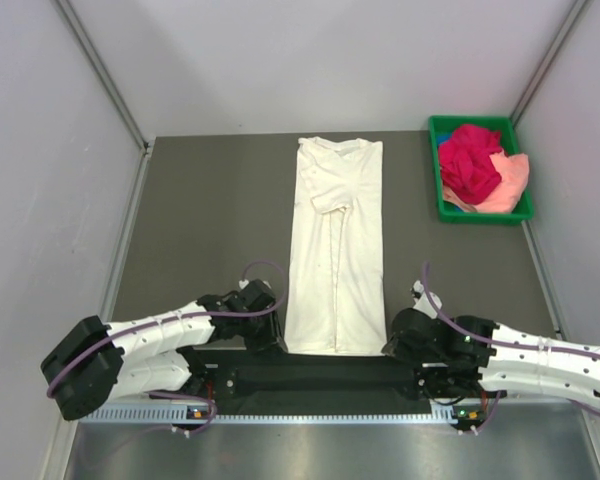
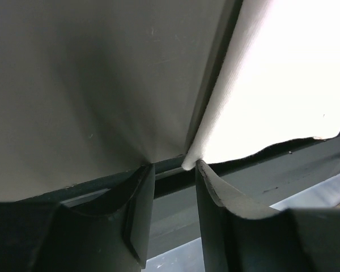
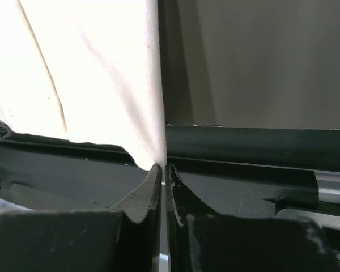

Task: Fold and stack the t-shirts
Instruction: Fold the tshirt

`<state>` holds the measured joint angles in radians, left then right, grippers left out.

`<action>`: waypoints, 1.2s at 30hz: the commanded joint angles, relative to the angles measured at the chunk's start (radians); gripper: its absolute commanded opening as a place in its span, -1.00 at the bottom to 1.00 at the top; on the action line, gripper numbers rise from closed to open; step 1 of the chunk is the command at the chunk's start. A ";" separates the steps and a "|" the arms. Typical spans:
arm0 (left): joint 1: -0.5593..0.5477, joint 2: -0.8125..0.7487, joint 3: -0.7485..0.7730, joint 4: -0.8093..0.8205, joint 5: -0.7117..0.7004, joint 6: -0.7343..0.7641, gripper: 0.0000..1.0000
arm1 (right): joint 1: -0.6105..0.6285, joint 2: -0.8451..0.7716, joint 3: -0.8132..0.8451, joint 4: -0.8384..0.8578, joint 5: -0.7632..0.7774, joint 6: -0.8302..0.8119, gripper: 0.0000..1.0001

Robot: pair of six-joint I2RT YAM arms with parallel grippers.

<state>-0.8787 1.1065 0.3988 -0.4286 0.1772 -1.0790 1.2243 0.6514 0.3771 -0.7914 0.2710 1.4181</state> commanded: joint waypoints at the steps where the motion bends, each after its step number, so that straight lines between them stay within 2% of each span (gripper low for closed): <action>1: -0.002 0.006 0.040 0.073 -0.048 -0.009 -0.21 | 0.015 -0.015 -0.012 0.006 -0.003 0.015 -1.00; 11: -0.009 0.004 0.043 0.105 -0.061 -0.027 -0.25 | 0.020 -0.022 -0.024 0.018 -0.007 0.021 -1.00; 16: -0.012 -0.008 0.041 0.132 -0.068 -0.032 -0.38 | 0.021 -0.022 -0.029 0.021 -0.007 0.028 -1.00; 18: -0.016 -0.022 0.044 0.148 -0.071 -0.035 -0.51 | 0.023 -0.022 -0.032 0.011 -0.007 0.047 -1.00; 19: -0.016 -0.037 0.046 0.146 -0.076 -0.038 -0.72 | 0.023 -0.019 -0.032 -0.002 -0.006 0.057 -1.00; 21: -0.016 -0.051 0.051 0.143 -0.076 -0.044 -0.96 | 0.023 -0.016 -0.029 -0.014 -0.006 0.061 -1.00; 22: -0.017 -0.060 0.054 0.140 -0.077 -0.048 -1.00 | 0.023 -0.019 -0.026 -0.022 -0.004 0.061 -1.00; 27: -0.016 -0.048 0.077 0.133 -0.058 -0.065 -1.00 | 0.023 -0.013 0.015 -0.038 0.025 0.022 -1.00; 32: -0.017 0.010 0.162 0.047 -0.096 -0.026 -1.00 | 0.012 0.082 0.103 -0.092 0.088 -0.013 -1.00; 36: -0.002 0.081 0.270 -0.005 -0.140 0.011 -1.00 | -0.038 0.178 0.190 -0.109 0.126 -0.144 -1.00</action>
<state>-0.8921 1.1561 0.5804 -0.3965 0.0895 -1.1076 1.2186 0.7788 0.4755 -0.8650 0.3279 1.3849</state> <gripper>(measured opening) 0.011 0.010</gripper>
